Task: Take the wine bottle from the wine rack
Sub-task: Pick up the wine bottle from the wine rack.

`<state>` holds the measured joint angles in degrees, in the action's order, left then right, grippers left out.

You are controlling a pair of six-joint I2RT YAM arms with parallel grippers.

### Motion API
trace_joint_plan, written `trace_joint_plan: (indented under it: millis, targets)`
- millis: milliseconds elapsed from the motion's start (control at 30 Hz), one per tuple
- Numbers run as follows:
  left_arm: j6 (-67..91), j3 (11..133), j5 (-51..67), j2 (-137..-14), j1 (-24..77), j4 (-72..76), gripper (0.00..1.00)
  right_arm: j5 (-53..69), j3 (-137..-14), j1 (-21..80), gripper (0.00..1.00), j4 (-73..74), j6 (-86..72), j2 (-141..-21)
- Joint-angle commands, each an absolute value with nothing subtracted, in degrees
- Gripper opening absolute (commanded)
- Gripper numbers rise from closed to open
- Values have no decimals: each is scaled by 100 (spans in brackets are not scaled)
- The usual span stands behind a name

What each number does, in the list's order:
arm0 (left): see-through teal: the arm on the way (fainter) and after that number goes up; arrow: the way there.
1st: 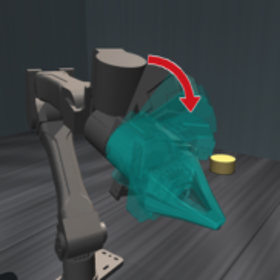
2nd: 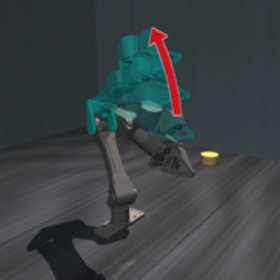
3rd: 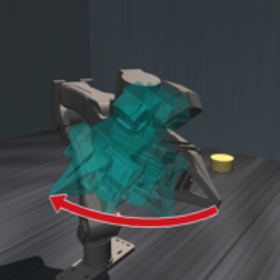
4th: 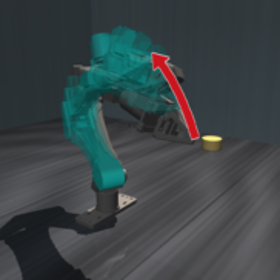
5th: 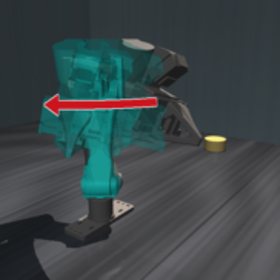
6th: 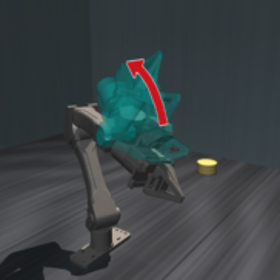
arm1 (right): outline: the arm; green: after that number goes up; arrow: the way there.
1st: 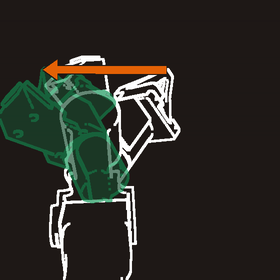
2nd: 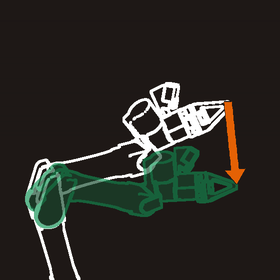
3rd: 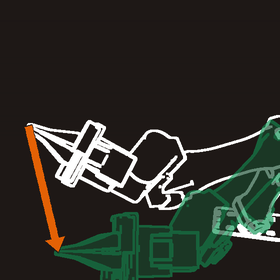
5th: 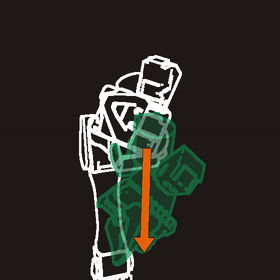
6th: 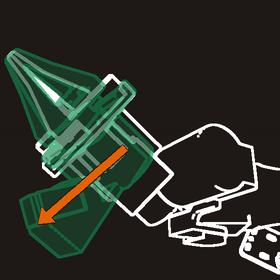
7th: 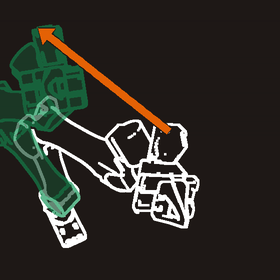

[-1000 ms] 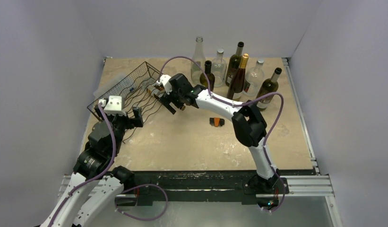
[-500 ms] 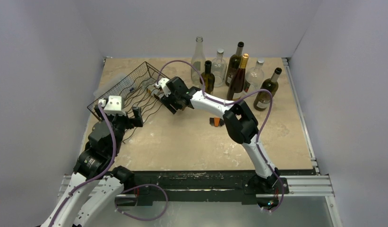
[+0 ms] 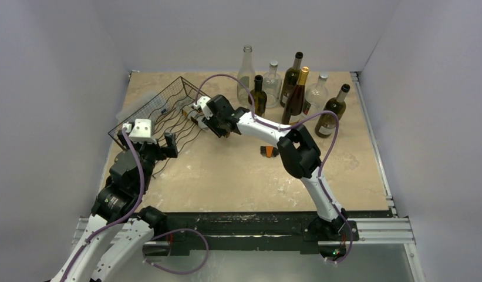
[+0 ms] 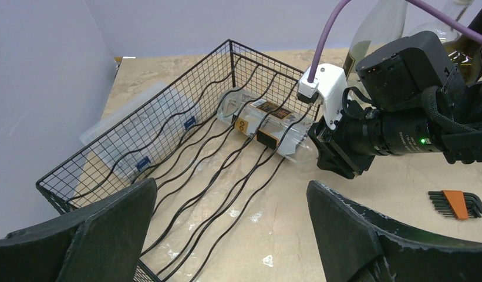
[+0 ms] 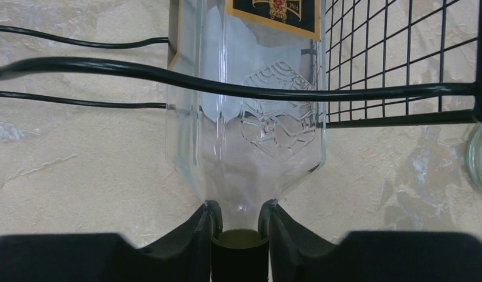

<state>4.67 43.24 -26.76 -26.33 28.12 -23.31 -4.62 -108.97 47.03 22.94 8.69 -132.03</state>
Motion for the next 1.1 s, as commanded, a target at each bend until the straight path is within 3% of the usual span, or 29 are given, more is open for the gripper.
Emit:
trace_joint_plan:
  millis: [0,167,267,1067]
  targets:
    - [322,4311,-2645,-2584,2760,-2109,100,-347,-11014,4720,22,2158,924,-13145]
    - [316,4308,-2641,-2584,2751,-2109,100,-41,-10712,4720,5,2068,958,-12794]
    - [317,4308,-2628,-2584,2751,-2100,100,206,-10312,4720,0,1825,944,-12388]
    - [267,4265,-2575,-2637,2742,-2066,100,727,-7686,4720,0,976,1073,-10218]
